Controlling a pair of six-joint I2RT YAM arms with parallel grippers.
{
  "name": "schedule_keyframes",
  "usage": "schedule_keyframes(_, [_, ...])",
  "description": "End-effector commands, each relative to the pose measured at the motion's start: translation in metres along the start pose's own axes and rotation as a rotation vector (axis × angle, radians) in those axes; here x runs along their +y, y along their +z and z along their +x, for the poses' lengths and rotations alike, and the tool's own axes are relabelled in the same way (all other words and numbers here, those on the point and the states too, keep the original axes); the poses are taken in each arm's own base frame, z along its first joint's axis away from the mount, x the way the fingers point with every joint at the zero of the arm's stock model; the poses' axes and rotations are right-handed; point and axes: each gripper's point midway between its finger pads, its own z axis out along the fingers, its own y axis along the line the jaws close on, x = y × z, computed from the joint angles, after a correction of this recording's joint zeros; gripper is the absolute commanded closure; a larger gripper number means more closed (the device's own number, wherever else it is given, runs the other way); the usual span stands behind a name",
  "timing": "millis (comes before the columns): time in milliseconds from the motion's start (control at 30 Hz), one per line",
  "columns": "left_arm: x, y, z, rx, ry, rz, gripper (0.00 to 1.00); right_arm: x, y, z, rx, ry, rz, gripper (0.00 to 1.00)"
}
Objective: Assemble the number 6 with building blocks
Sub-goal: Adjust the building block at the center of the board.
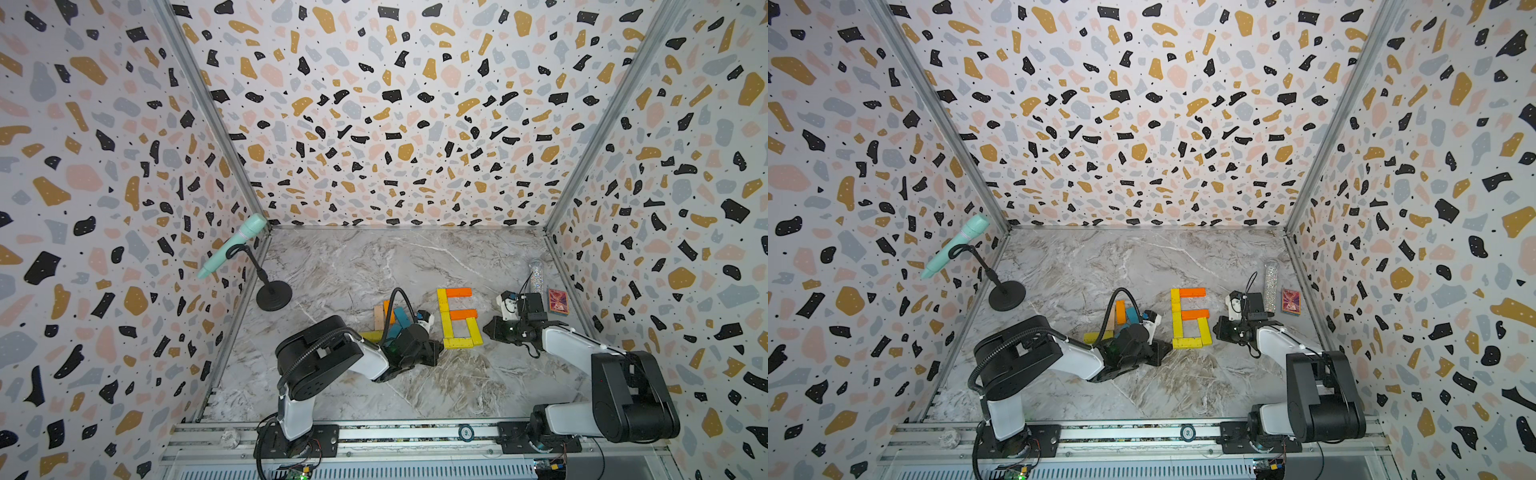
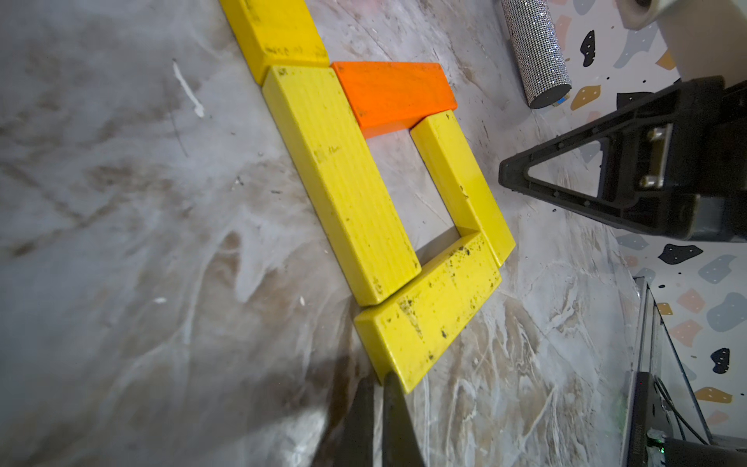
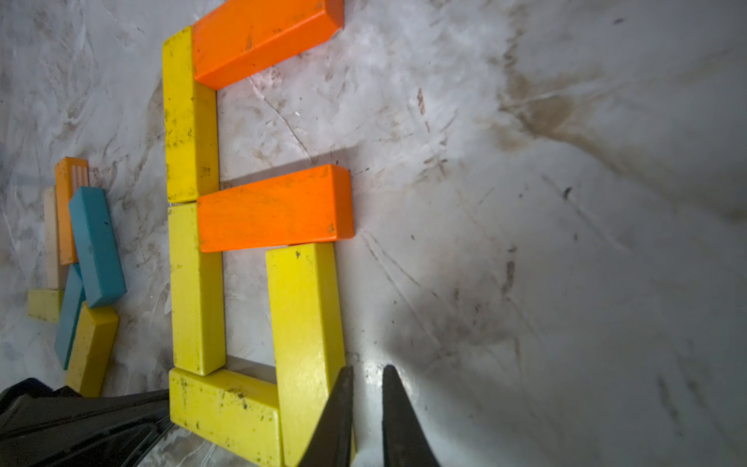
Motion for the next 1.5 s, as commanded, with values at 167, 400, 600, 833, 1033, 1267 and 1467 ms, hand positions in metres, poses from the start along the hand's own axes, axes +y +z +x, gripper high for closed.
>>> schedule_keyframes(167, [-0.001, 0.007, 0.000, -0.003, -0.005, 0.004, 1.00, -0.002, 0.004, 0.005, 0.012, -0.003, -0.007, 0.83])
schedule_keyframes(400, [-0.002, 0.003, 0.000, -0.006, -0.010, 0.004, 1.00, 0.000, -0.001, 0.002, -0.018, 0.003, -0.010, 0.83])
schedule_keyframes(600, [-0.006, -0.004, -0.008, -0.025, -0.002, -0.003, 1.00, 0.010, -0.014, -0.019, -0.043, -0.101, 0.105, 0.70])
schedule_keyframes(833, [-0.009, -0.027, -0.029, -0.095, 0.012, -0.040, 1.00, 0.034, -0.007, -0.032, -0.013, -0.236, 0.202, 0.54])
schedule_keyframes(1033, [-0.007, -0.048, -0.041, -0.156, 0.007, -0.068, 1.00, 0.033, 0.009, -0.033, 0.047, -0.284, 0.292, 0.49])
schedule_keyframes(1267, [-0.003, -0.060, -0.044, -0.186, -0.001, -0.085, 1.00, 0.031, 0.018, -0.032, 0.077, -0.307, 0.330, 0.47])
schedule_keyframes(1467, [-0.002, -0.060, -0.043, -0.185, 0.000, -0.087, 1.00, 0.028, 0.025, -0.028, 0.095, -0.308, 0.333, 0.47])
